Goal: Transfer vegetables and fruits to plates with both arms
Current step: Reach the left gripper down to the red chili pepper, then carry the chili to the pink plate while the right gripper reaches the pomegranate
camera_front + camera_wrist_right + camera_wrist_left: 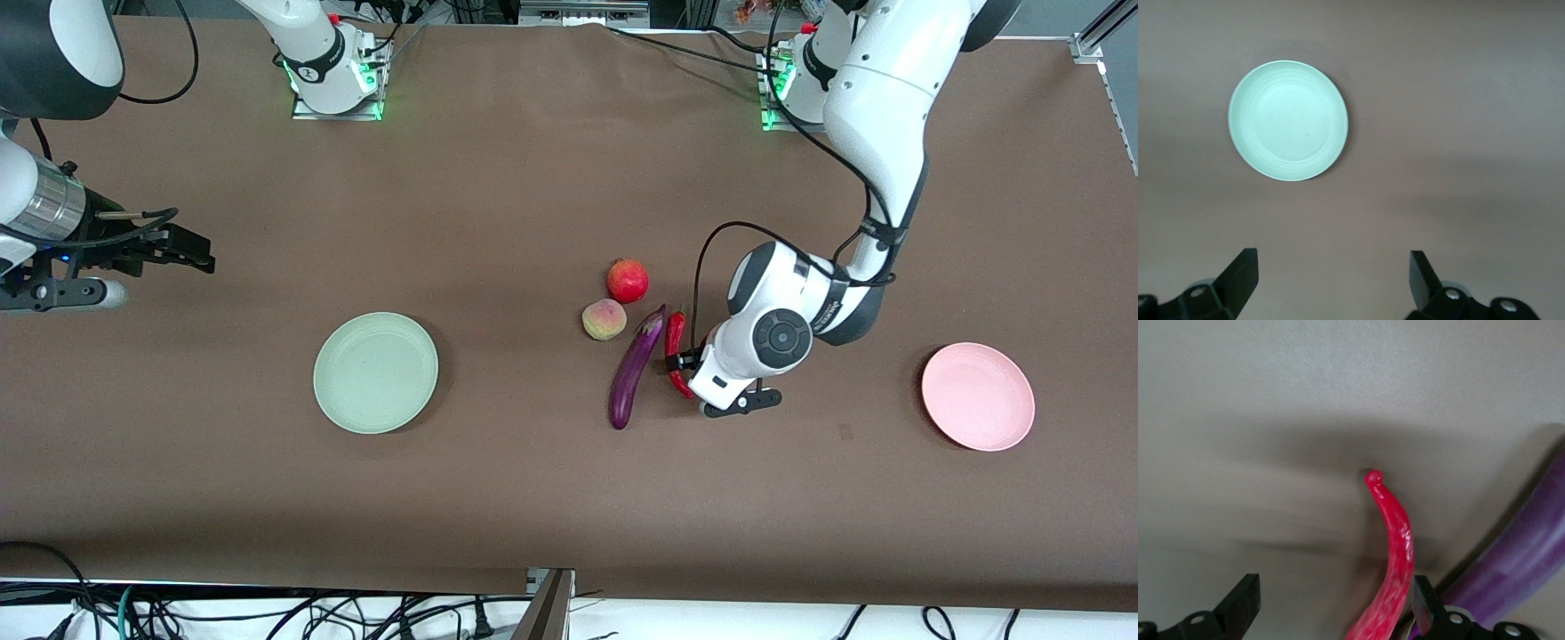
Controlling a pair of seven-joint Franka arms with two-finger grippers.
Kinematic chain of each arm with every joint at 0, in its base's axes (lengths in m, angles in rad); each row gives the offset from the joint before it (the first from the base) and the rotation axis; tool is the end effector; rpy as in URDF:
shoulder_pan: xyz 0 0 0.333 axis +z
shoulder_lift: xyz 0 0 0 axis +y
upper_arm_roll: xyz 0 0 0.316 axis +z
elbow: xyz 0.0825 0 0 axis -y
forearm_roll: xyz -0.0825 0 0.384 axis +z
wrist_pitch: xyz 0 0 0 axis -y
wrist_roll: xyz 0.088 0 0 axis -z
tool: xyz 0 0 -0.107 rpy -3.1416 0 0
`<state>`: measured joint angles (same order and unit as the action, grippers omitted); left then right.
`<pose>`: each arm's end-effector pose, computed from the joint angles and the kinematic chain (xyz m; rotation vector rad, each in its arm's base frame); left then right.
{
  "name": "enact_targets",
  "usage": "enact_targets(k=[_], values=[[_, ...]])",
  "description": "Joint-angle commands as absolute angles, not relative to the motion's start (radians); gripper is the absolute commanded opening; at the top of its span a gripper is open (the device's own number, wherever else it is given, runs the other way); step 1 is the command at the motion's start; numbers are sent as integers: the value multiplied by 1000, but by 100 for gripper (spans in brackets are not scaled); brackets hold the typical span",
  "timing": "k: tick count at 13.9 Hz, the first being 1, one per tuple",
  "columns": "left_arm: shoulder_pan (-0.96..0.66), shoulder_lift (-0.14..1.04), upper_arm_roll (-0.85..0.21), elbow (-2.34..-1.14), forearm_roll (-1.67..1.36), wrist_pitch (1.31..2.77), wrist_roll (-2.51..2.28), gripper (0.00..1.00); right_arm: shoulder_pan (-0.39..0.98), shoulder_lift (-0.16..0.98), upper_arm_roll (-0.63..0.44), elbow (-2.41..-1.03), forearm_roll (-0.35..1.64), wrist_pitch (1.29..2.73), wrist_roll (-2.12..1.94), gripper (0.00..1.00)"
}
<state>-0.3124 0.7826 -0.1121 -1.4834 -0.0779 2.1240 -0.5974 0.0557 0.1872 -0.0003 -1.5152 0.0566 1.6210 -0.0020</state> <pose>0.6430 -0.2809 0.2009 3.0461 0.3757 -0.2944 0.6091 0.0396 0.5459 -3.0838 -0.0806 0.1279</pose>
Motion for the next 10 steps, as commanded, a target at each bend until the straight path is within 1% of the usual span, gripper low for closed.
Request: enact_targets(k=[1,3,4,5,7,8,10], values=[[-339,828,-101,-1427,-90,2131,-660,100,52,216,0,-1494,87,1621,-5,100],[-345,836,-101,-1428,-91,2141,-661,100,52,230,0,-1496,86,1620,-12,100],[-347,839,-100,-1430,-80,2141,-660,97,54,233,0,-1496,86,1621,-12,100],[-348,842,-100,-1430,-75,2141,-658,72,54,242,0,-1496,86,1620,-12,100],[-348,851,-100,-1430,-74,2143,-655,43,63,247,2,-1500,89,1617,-12,100],[-348,856,-100,-1430,-81,2143,-658,32,83,247,2,-1500,87,1620,-2,100],[-348,857,-101,-1430,-84,2143,-658,20,121,268,2,-1499,89,1629,8,100]])
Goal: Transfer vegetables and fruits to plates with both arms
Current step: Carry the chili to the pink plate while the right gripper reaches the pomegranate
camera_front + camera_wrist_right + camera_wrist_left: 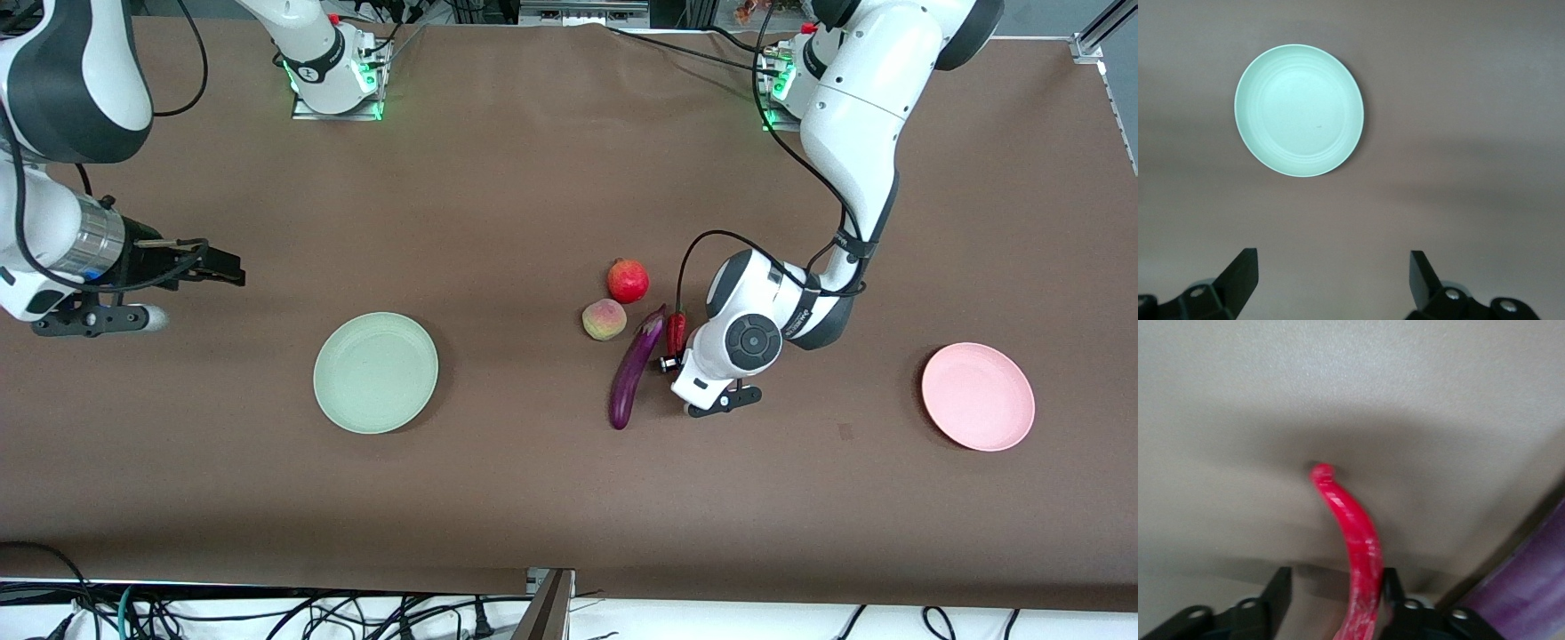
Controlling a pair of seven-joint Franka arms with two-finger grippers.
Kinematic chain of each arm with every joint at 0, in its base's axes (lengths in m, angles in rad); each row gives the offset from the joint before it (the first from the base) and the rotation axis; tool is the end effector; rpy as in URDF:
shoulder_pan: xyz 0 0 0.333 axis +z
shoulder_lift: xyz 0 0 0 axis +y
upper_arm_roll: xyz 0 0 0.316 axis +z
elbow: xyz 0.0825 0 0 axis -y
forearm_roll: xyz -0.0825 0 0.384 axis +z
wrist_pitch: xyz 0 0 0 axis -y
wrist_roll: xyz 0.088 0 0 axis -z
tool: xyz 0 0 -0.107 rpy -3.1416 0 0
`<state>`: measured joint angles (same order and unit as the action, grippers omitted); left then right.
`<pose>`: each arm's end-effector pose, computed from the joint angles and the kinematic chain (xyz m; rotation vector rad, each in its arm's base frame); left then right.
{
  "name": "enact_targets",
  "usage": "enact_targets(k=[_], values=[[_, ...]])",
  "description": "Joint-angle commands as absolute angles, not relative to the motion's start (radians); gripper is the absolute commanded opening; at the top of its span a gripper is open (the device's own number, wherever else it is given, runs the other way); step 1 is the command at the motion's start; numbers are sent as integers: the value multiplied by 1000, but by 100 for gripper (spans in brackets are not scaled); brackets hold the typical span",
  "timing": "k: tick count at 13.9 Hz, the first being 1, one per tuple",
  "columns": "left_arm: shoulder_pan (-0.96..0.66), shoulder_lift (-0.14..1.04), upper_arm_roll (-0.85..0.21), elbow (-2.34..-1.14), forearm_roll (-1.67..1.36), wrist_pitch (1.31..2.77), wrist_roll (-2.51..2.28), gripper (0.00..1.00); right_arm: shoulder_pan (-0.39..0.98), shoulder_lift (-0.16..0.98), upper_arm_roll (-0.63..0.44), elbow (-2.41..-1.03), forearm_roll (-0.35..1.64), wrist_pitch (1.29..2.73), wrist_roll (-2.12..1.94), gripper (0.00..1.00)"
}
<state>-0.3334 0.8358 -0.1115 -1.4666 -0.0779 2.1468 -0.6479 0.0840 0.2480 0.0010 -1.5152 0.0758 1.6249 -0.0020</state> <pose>0.6373 -0.2938 0.1723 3.0480 0.4307 -0.3184 0.6198 0.0605 0.5088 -3.0620 -0.1189 0.2169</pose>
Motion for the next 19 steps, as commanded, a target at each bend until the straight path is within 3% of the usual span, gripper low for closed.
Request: enact_targets(k=[1,2,6,10,12,19], values=[[-348,857,-101,-1430,-87,2143,-660,13,150,282,2,-1500,89,1646,9,100],[-341,856,-101,-1430,-87,2143,-657,0,175,296,2,-1499,89,1660,30,100],[-278,832,-91,-1378,-72,2120,-508,0,261,363,2,-1497,165,1739,205,100],[-64,787,-92,-1336,-72,1910,-81,0,365,419,2,-1499,183,1834,389,100],[72,770,-91,-1333,-69,1898,204,0,422,443,2,-1497,184,1879,454,100],[271,781,-25,-1339,54,1904,670,0,662,570,2,-1496,233,2153,783,100]])
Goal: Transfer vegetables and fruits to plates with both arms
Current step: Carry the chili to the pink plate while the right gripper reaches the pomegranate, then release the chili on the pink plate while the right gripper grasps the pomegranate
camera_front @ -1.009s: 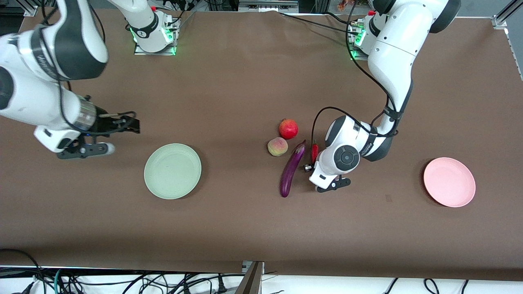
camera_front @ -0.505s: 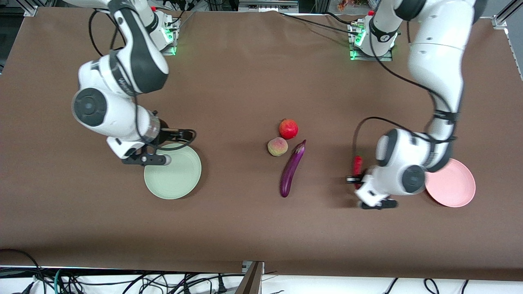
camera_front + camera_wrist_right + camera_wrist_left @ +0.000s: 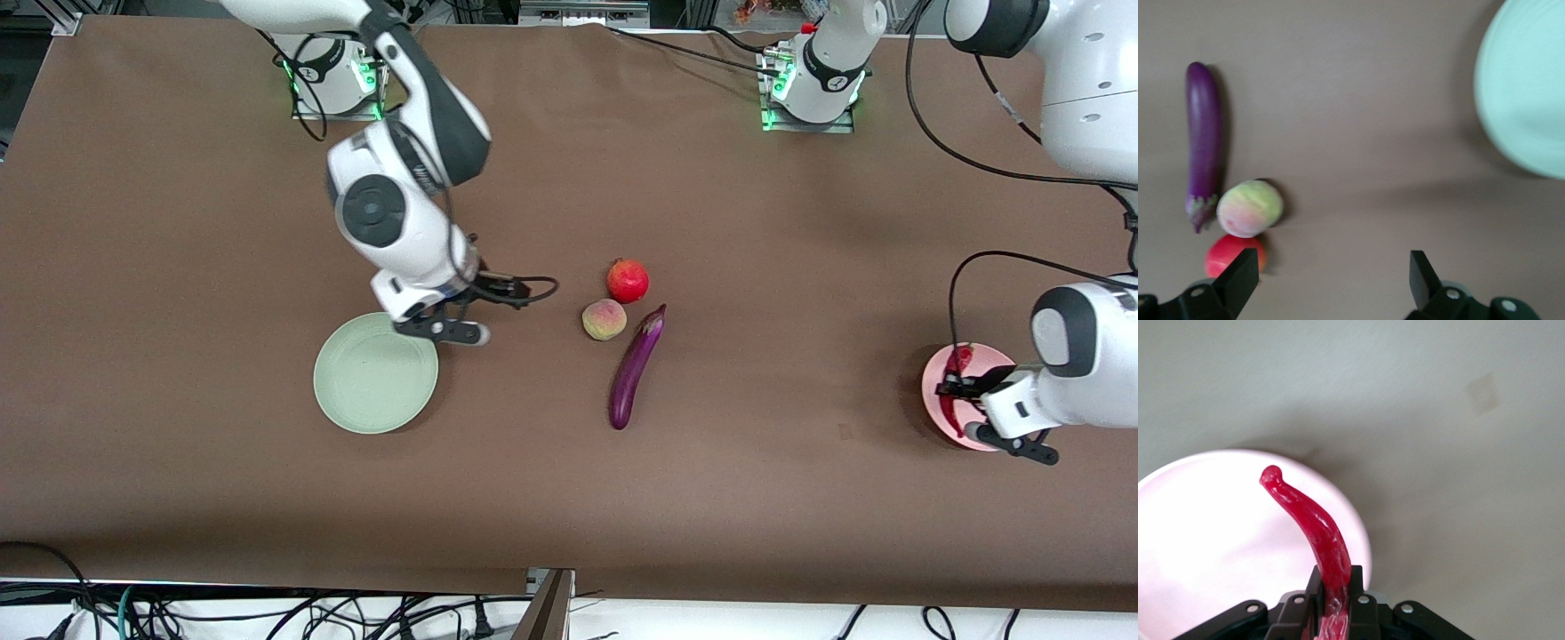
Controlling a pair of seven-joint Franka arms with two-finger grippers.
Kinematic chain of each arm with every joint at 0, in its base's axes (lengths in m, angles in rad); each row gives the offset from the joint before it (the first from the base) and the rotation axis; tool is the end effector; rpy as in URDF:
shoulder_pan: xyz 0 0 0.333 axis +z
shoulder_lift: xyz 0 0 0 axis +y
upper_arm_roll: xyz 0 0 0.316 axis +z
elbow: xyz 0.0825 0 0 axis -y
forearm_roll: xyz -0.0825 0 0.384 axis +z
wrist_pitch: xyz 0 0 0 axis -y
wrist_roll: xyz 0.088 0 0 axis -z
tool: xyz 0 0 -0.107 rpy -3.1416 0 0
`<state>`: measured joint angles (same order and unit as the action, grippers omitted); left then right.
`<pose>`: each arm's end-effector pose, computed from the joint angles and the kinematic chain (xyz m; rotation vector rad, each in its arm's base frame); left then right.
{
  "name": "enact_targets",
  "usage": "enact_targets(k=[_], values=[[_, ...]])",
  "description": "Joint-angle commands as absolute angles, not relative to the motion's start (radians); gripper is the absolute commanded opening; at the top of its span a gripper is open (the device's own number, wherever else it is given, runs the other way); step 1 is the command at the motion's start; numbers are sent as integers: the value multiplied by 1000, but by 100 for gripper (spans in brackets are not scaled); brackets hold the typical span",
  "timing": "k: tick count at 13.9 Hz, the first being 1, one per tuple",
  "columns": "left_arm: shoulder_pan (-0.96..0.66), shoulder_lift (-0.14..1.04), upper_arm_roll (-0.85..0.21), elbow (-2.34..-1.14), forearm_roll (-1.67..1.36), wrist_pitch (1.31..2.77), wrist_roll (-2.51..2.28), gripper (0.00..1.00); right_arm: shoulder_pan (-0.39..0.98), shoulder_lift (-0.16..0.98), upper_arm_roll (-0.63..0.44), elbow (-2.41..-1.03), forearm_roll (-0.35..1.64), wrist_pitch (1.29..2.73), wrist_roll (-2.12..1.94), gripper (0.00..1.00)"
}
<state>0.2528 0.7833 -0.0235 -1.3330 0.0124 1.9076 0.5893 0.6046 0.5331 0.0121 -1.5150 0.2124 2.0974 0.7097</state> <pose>0.6967 0.1671 0.2472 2.9905 -0.5445 -0.2881 0.5695 0.4145 0.3586 -2.9433 0.2914 0.1183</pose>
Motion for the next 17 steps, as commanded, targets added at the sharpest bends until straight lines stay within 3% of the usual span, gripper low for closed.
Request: enact_targets(k=[1,3,8,11,17], values=[[293,782,-26,-1339,60,1904,690,18,705,593,2,-1496,232,2201,842,100],[295,790,-26,-1339,45,1908,693,100,783,649,2,-1496,227,2307,935,100],[261,779,-46,-1328,-5,1870,677,100,913,778,-5,-1494,218,2557,1077,100],[206,773,-64,-1287,-119,1833,566,100,946,827,-6,-1494,201,2615,1077,100],[-58,825,-68,-1298,-296,1845,203,100,965,884,-11,-1493,112,2661,1078,100]])
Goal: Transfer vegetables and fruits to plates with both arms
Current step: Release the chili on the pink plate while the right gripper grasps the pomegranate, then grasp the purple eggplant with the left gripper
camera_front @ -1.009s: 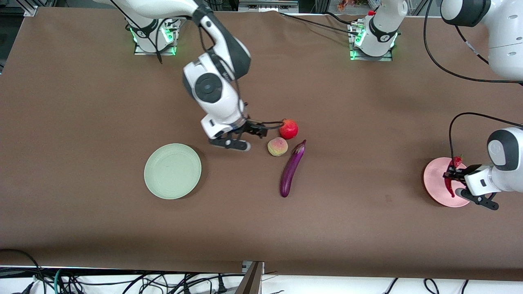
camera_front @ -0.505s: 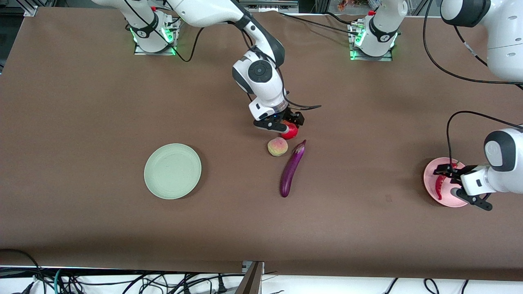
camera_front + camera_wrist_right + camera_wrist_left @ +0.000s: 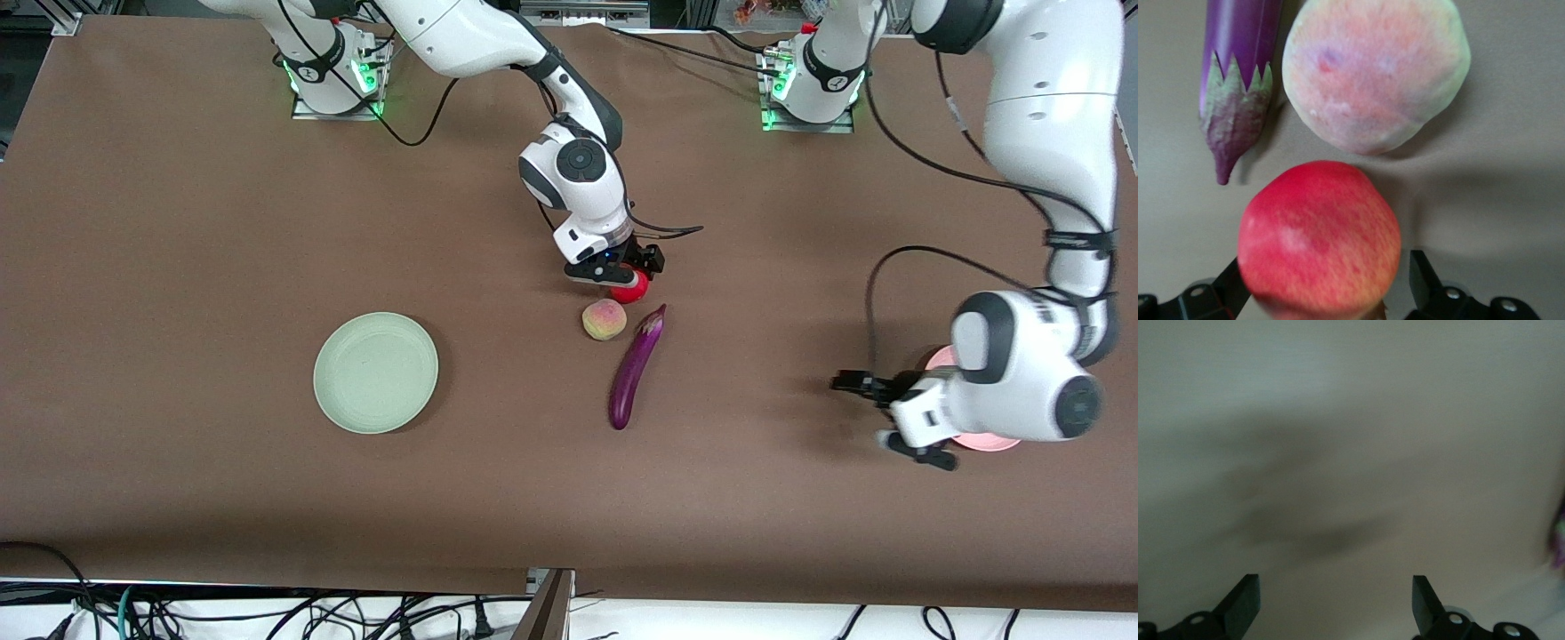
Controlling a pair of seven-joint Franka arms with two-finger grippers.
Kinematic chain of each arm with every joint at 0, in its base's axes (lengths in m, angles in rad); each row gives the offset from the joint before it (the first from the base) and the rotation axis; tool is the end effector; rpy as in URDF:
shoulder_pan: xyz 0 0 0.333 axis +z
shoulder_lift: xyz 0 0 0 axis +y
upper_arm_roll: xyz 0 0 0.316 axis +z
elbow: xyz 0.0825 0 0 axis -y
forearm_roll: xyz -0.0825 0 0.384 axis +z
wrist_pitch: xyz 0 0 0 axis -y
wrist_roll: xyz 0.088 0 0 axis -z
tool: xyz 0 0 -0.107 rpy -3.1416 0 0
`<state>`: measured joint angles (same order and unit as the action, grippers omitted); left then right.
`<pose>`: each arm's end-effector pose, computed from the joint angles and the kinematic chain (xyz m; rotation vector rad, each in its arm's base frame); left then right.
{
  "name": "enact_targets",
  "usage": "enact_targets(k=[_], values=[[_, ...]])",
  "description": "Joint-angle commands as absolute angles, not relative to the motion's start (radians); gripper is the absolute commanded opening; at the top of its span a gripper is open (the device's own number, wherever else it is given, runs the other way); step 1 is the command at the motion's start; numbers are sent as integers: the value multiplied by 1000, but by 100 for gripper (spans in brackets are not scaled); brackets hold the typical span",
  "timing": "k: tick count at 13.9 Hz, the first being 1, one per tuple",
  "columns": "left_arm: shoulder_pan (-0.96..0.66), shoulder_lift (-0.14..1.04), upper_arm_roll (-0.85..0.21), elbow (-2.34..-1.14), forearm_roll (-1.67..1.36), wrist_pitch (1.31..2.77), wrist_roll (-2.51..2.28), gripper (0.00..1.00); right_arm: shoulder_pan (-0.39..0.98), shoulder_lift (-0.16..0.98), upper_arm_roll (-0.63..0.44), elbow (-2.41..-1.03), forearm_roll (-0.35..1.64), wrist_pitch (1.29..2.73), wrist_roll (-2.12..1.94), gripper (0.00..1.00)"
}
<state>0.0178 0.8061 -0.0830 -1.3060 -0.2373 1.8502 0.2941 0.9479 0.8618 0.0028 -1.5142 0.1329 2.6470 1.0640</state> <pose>0.7138 -0.0523 0.2433 2.7942 -0.3450 -0.3200 0.4288 0.5938 0.1767 -2.8502 0.3191 -0.1103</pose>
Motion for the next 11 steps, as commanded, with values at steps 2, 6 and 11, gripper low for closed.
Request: enact_targets(k=[2,6,11], values=[[-151,831,-67,-1296,-302,1915,21,100,965,884,-15,-1493,109,2660,1075,46],[-300,854,-67,-1295,-304,1989,-292,100,965,868,-31,-1491,110,2655,1074,37],[-423,894,-64,-1296,-296,2123,-448,100,976,825,-32,-1491,109,2597,1086,78]])
